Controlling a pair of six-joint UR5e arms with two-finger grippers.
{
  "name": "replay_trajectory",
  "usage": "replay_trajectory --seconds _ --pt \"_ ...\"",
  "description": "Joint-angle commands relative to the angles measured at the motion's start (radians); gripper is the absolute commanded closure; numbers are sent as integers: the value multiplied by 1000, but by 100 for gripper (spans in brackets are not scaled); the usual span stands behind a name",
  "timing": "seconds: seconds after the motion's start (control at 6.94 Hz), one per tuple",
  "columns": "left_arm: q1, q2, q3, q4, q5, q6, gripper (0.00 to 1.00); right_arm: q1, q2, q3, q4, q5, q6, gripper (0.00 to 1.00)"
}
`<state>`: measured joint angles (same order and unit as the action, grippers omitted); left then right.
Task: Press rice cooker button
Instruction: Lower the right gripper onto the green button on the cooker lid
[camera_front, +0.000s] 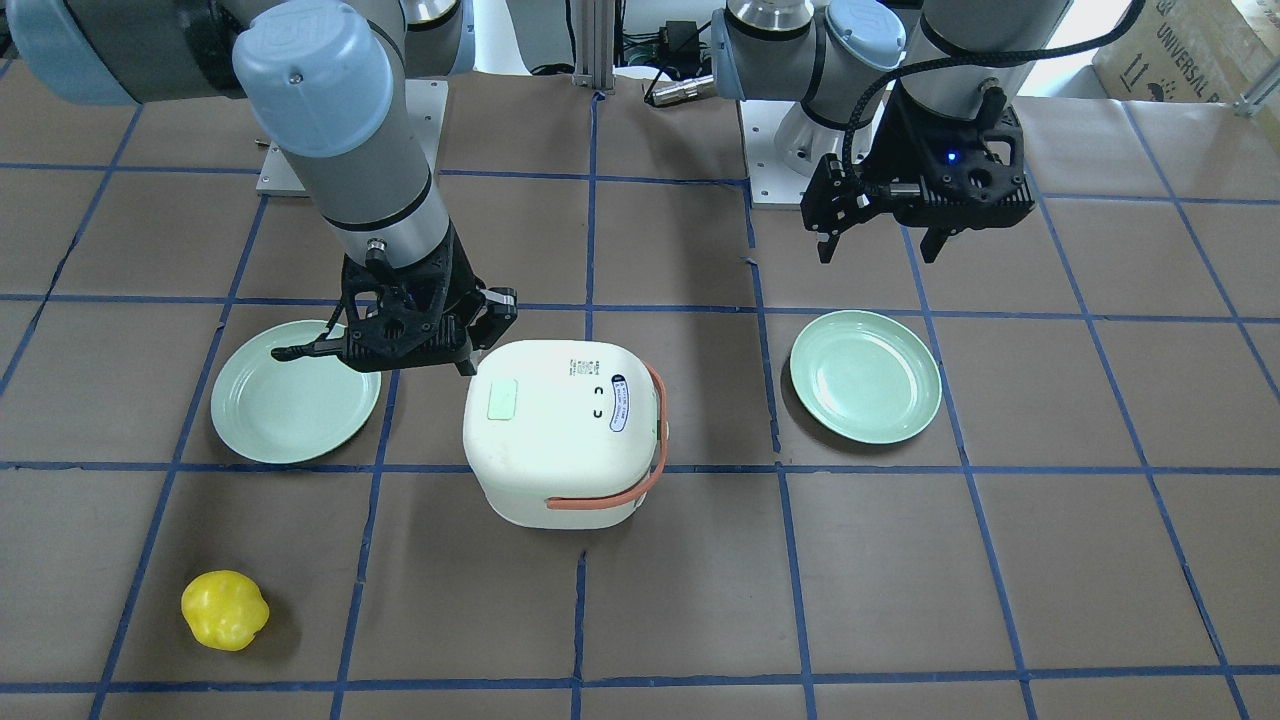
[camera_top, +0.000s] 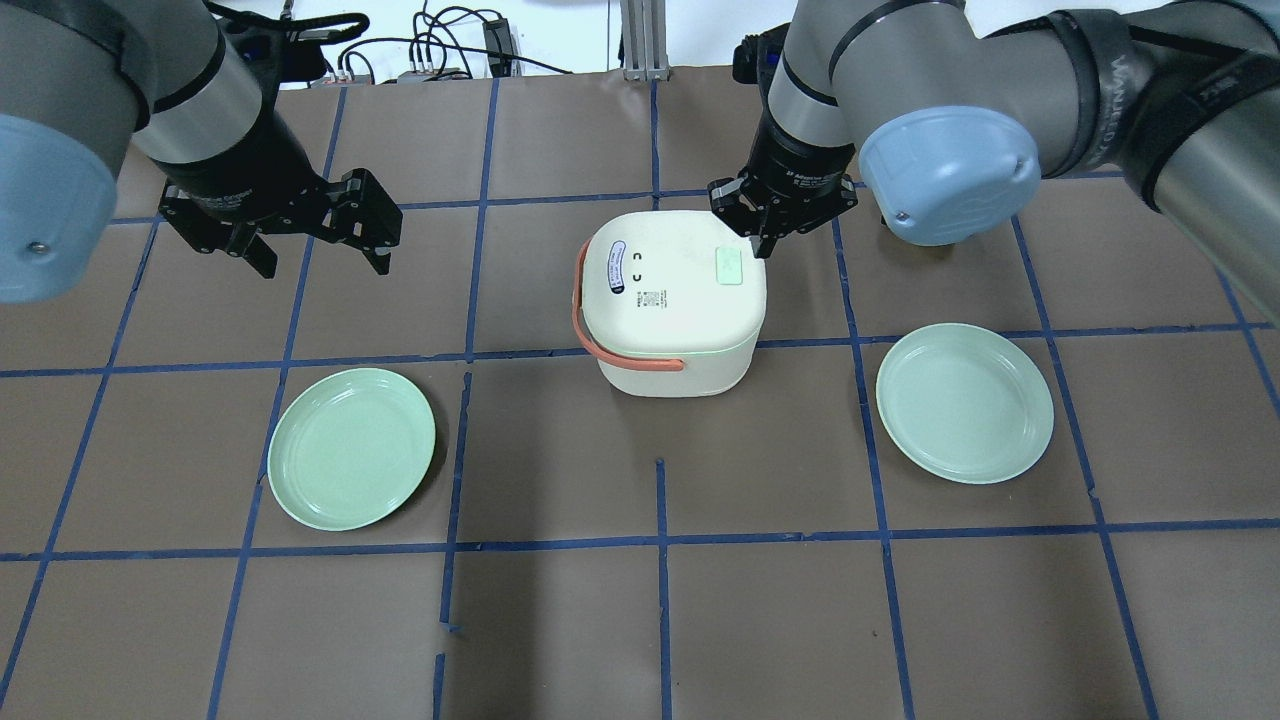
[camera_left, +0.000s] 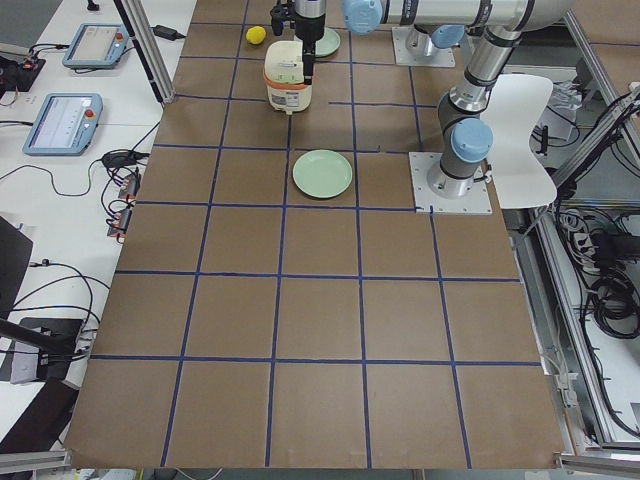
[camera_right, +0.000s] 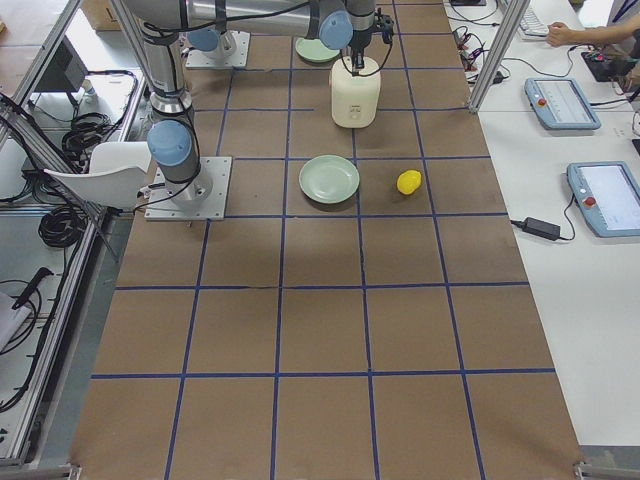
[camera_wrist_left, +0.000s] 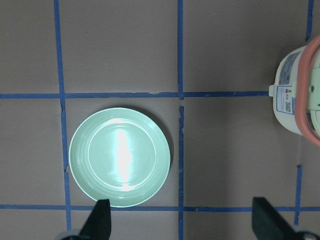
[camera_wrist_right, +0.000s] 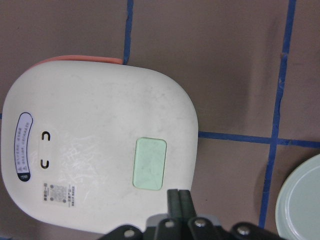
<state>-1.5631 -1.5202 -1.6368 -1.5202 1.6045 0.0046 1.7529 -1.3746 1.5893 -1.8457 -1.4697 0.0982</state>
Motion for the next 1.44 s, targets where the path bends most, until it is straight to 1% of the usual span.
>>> replay_trajectory --seconds 0.0,0.43,1.15,1.3 --pt "0 0 0 0 0 0 0 3 8 -2 -3 -34 -2 95" --pt "0 0 0 0 0 0 0 11 9 -3 -3 -15 5 95" --pt "0 0 0 0 0 0 0 51 57 -9 -6 -20 32 95" --pt "0 0 0 0 0 0 0 59 64 -6 -45 -30 41 95"
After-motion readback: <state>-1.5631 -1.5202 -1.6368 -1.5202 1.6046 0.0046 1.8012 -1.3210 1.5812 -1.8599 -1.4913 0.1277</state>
